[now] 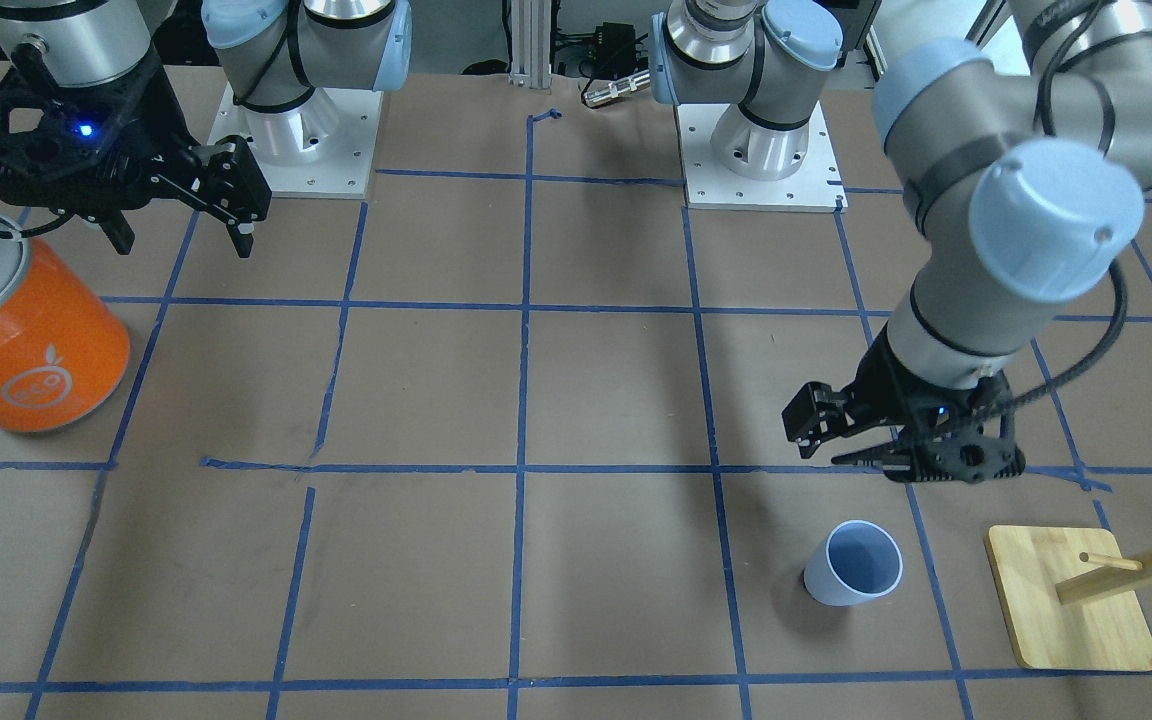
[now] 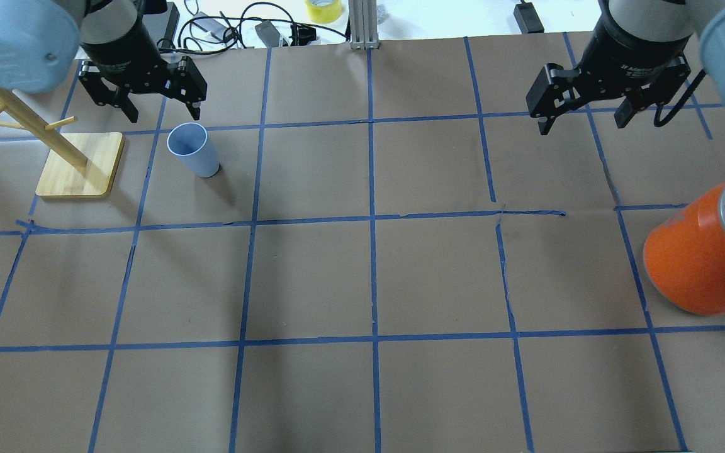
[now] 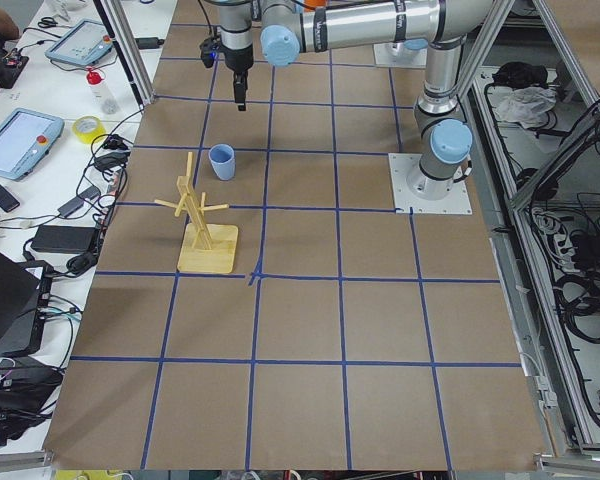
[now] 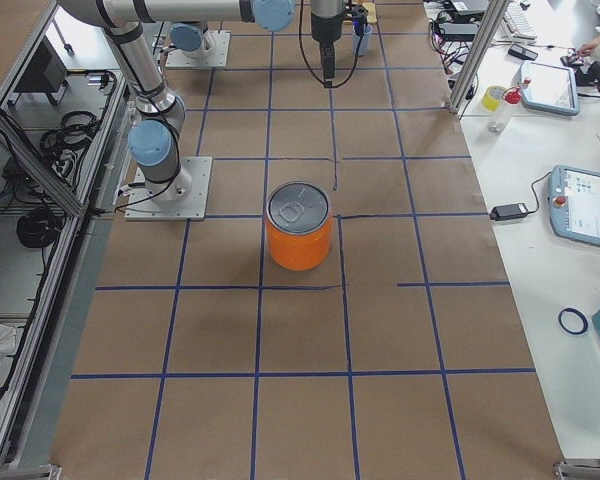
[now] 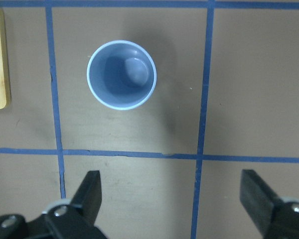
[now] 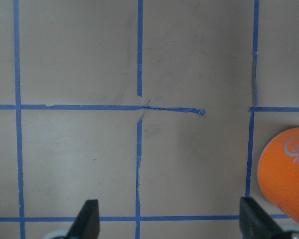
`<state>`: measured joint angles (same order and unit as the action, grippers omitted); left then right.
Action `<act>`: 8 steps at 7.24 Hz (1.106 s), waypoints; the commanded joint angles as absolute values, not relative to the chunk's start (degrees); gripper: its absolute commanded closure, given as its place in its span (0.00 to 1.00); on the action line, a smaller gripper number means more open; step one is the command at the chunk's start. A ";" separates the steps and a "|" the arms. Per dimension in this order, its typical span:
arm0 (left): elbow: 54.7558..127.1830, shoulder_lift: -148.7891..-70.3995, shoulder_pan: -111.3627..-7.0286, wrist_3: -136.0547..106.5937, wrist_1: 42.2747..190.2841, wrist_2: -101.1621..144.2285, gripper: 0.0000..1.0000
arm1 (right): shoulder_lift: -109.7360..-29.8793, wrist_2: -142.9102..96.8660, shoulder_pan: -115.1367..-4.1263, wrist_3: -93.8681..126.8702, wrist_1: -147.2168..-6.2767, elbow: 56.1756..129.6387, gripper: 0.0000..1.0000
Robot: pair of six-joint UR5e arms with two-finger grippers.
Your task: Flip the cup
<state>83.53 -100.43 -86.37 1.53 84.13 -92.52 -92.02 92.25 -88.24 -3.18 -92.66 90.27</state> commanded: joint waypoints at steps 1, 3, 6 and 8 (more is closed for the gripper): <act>86.47 -93.63 -86.40 1.14 86.66 -87.06 0.00 | -92.02 92.28 -88.24 -3.25 -92.81 90.26 0.00; 88.59 -91.76 -86.40 1.32 86.84 -87.53 0.00 | -92.02 92.55 -88.24 -3.25 -92.90 90.26 0.00; 90.25 -89.57 -86.40 1.32 87.01 -90.00 0.00 | -92.02 92.38 -88.15 -3.16 -92.90 90.35 0.00; 90.70 -89.30 -86.40 1.32 87.01 -90.09 0.00 | -92.02 92.20 -88.15 -3.16 -92.90 90.26 0.00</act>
<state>90.39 -89.49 -86.40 1.31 87.00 -90.04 -92.02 92.33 -88.16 -3.18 -92.86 90.34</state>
